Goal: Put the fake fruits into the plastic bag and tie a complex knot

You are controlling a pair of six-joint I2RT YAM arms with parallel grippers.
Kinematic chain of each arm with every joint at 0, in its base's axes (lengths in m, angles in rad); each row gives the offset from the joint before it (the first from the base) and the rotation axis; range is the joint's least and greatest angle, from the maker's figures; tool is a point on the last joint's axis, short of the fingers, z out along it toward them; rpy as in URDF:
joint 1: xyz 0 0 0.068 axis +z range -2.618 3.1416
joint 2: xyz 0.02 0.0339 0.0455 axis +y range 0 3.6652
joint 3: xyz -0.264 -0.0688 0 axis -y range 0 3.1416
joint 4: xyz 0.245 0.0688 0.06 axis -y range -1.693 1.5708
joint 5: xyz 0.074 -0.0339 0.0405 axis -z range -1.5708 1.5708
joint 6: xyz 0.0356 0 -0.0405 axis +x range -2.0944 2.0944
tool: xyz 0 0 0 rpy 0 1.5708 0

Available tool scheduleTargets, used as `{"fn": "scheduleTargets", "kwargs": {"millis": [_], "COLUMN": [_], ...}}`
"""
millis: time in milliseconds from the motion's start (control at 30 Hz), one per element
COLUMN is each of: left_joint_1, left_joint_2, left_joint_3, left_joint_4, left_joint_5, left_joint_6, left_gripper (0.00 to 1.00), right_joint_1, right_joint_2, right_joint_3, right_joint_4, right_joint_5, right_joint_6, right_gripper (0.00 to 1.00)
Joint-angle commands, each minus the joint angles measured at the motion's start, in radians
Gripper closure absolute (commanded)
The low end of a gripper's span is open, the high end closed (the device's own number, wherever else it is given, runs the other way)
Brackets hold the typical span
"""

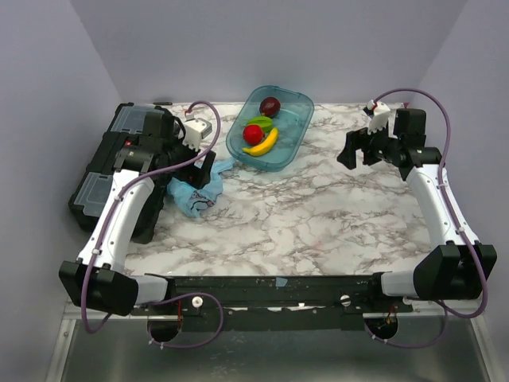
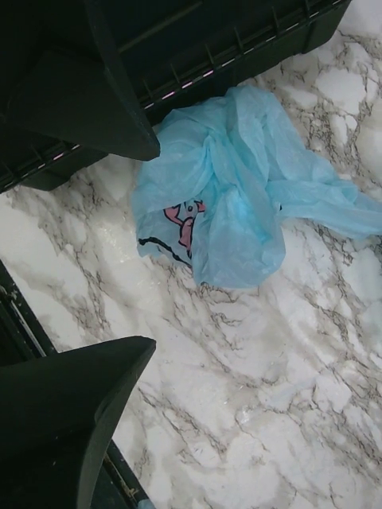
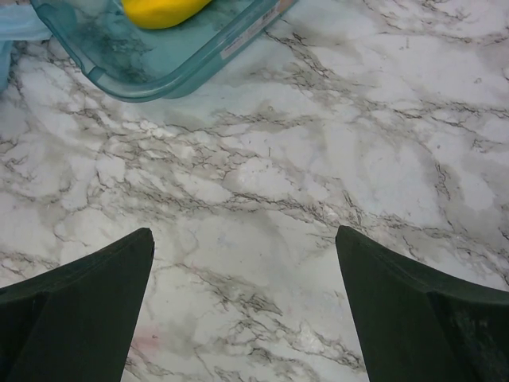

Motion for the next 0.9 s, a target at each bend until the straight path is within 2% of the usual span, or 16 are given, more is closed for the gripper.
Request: {"fn": "scheduleTargets", "kwargs": {"millis": [0,133,333,600,733,800,867], "left_joint_1": [-0.011,-0.061,-0.098,-0.112,-0.113,-0.114,-0.114], "left_joint_2": [0.067,0.113,0.225,0.391,0.441,0.443,0.434], "left_joint_3": [0.031,-0.015,-0.109,-0.203,-0.209,-0.213,-0.224], "left_joint_4": [0.016,0.071,0.177,0.307,0.318,0.307,0.288], "left_joint_5": [-0.064,-0.155,-0.258,-0.302,-0.334,-0.313,-0.261], "left_joint_6": [0.109,0.169,0.178,0.178,0.186,0.196,0.205], "left_gripper": [0.02,0.01,0.01,0.02,0.02,0.05,0.16], "right_joint_1": [0.002,0.002,0.002,0.002,0.002,0.002,0.002], "right_joint_2": [0.004,0.012,0.017,0.025,0.035,0.042,0.047], "right_joint_3": [0.011,0.011,0.011,0.0,0.005,0.005,0.005], "right_joint_4": [-0.013,-0.01,-0.014,-0.02,-0.021,-0.02,-0.018], "right_joint_5": [-0.031,-0.031,-0.026,-0.011,-0.008,-0.01,-0.016], "right_joint_6": [-0.015,-0.009,-0.009,-0.02,-0.024,-0.023,-0.02], "right_gripper": [0.0,0.0,0.0,0.0,0.0,0.0,0.0]}}
